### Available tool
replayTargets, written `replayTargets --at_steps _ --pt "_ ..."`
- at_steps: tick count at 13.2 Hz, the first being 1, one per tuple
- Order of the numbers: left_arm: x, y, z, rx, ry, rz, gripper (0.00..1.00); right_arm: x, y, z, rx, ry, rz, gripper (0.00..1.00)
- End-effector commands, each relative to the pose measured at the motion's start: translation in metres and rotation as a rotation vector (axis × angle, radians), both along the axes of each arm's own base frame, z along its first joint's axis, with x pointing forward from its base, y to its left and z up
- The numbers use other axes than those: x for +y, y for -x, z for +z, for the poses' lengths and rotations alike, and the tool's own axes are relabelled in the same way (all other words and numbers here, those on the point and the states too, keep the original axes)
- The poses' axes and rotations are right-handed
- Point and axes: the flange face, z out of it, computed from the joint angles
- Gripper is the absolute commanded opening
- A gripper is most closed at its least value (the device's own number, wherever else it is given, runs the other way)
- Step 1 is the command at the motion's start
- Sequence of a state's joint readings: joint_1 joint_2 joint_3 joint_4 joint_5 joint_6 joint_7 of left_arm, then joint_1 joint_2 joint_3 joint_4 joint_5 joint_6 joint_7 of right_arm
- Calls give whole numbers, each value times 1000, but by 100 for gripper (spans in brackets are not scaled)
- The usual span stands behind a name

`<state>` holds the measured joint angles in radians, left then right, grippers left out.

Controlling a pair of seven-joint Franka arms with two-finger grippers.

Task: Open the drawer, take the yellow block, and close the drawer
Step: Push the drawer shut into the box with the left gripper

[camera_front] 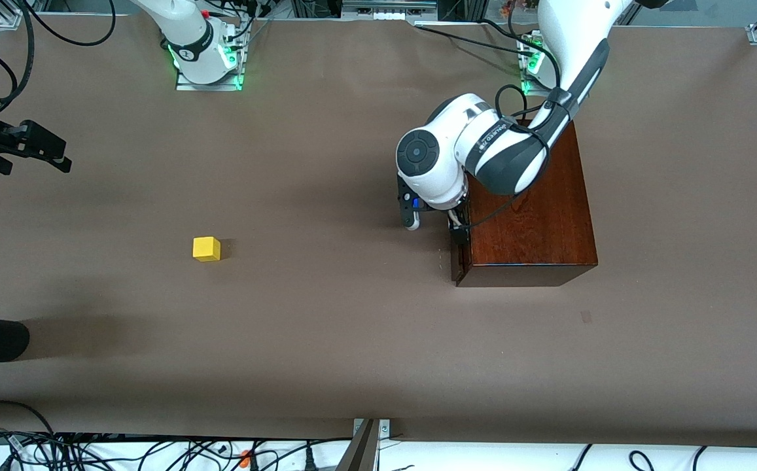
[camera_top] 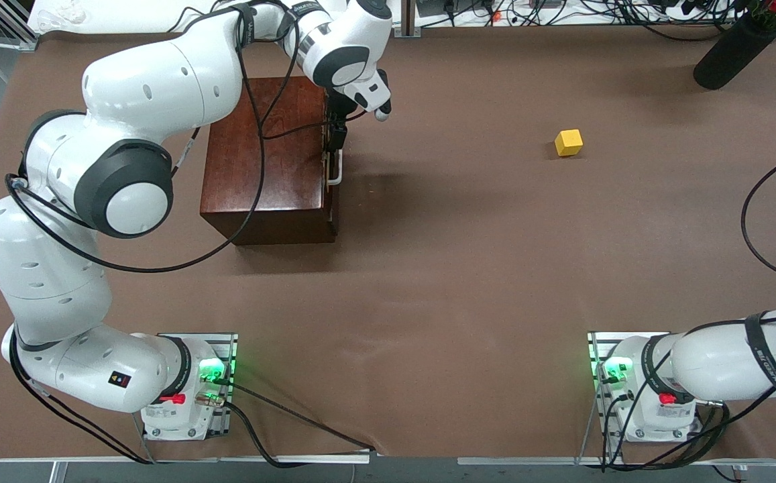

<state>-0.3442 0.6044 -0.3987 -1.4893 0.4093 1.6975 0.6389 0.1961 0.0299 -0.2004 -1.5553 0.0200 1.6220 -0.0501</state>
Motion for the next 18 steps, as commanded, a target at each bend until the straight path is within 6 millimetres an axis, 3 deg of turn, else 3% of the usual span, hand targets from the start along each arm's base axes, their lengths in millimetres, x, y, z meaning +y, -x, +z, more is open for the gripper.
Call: replayTargets --at_steps 1,3,5,8,10,12,15,18 --pt "4 7 14 -29 -27 -14 100 1 -2 7 -9 -3 -2 100" --pt "-34 21 38 -79 13 -18 100 1 -2 7 -9 -3 -3 100" --pt "-52 26 64 -104 79 74 100 1 -2 7 -9 -3 -3 100" --pt "-49 22 133 -164 195 284 100 1 -2 7 -9 -3 -3 100" --pt "-39 22 168 -222 193 390 100 1 -2 7 -9 -3 -2 100" --pt "-9 2 204 -265 204 469 100 1 -2 7 -11 -3 -1 100" --pt "65 -32 245 -319 231 629 100 2 -2 8 -11 -4 1 100" --pt "98 -23 283 -370 209 874 100 3 -2 8 -9 -4 1 100"
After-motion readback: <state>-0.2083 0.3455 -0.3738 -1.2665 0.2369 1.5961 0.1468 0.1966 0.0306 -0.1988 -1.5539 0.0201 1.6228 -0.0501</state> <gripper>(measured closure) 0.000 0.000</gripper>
